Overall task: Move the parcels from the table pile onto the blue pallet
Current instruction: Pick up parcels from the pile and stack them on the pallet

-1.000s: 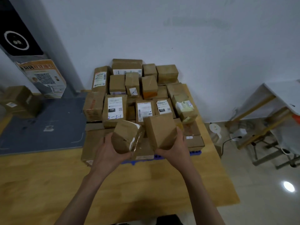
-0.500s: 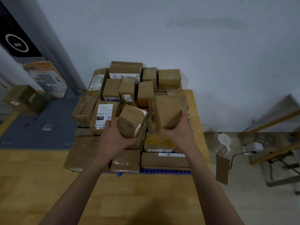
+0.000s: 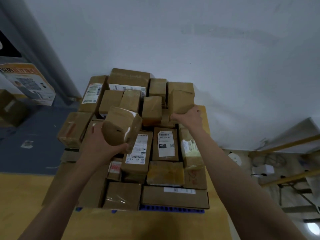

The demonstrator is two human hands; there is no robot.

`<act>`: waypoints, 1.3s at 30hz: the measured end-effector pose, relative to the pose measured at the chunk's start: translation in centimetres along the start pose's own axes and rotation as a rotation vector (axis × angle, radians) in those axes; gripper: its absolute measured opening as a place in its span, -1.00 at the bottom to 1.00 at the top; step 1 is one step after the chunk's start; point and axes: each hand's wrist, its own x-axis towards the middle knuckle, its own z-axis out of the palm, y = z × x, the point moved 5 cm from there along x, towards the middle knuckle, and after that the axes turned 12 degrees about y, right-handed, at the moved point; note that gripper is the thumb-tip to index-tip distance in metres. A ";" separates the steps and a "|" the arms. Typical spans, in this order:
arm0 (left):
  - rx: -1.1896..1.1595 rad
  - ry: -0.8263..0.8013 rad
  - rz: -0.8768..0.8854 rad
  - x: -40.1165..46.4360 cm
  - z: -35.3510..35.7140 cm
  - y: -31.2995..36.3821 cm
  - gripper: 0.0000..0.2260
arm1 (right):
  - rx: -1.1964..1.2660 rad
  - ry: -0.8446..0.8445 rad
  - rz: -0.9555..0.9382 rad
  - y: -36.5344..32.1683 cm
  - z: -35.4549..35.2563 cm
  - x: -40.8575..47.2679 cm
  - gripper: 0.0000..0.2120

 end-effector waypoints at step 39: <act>0.109 -0.028 0.011 0.1 3.4 1.5 -0.01 | -0.053 -0.119 -0.043 2.4 5.4 4.2 -0.22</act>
